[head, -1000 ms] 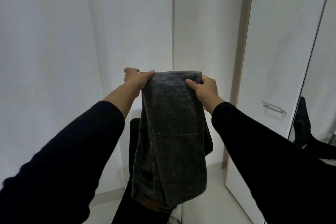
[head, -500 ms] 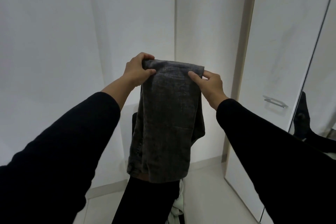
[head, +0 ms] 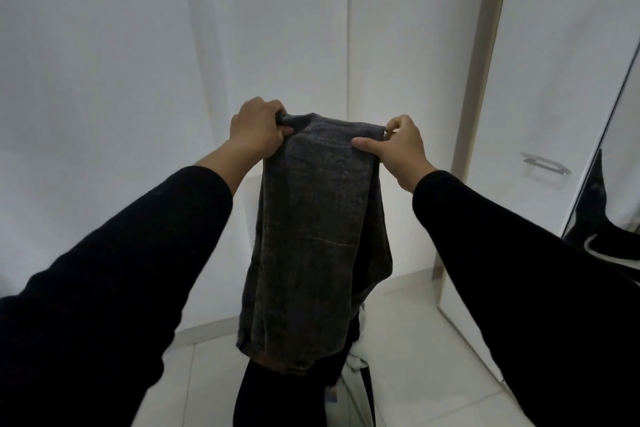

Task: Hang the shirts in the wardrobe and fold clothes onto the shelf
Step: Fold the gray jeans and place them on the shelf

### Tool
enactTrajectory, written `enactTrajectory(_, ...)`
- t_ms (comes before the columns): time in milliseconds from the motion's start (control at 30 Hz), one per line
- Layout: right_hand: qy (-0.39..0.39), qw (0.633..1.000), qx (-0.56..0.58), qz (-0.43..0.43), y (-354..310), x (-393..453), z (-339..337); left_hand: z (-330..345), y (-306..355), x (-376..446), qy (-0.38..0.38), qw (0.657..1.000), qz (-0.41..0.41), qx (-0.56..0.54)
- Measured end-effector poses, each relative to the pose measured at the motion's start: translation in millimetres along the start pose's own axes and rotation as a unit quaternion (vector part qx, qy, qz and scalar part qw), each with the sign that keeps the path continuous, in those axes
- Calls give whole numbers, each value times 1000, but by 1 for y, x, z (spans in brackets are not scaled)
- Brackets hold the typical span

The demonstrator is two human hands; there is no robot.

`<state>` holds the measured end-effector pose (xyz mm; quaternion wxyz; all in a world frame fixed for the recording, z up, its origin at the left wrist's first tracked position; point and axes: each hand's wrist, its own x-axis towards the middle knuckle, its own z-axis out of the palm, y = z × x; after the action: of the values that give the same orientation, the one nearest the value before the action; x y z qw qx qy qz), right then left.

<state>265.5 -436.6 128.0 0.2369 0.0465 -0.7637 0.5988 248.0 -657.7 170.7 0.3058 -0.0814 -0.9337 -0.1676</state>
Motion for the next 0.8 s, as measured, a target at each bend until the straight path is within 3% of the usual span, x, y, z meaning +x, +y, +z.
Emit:
enactTrajectory(167,-170,978,35,113,19,-15,16,12,-38,-19,-141,989,1,44)
enactTrajectory(300,-295,934,13,201,41,-27,25,30,-60,-35,-262,963,15,55)
enactTrajectory(400,-352,901,-9,252,58,-29,37,51,-75,-40,-302,951,17,61)
enactTrajectory(567,-389,870,-82,292,99,-12,58,111,-98,-39,-326,943,12,61)
enactTrajectory(800,-394,861,-195,256,209,44,103,236,-132,-19,-343,936,-63,43)
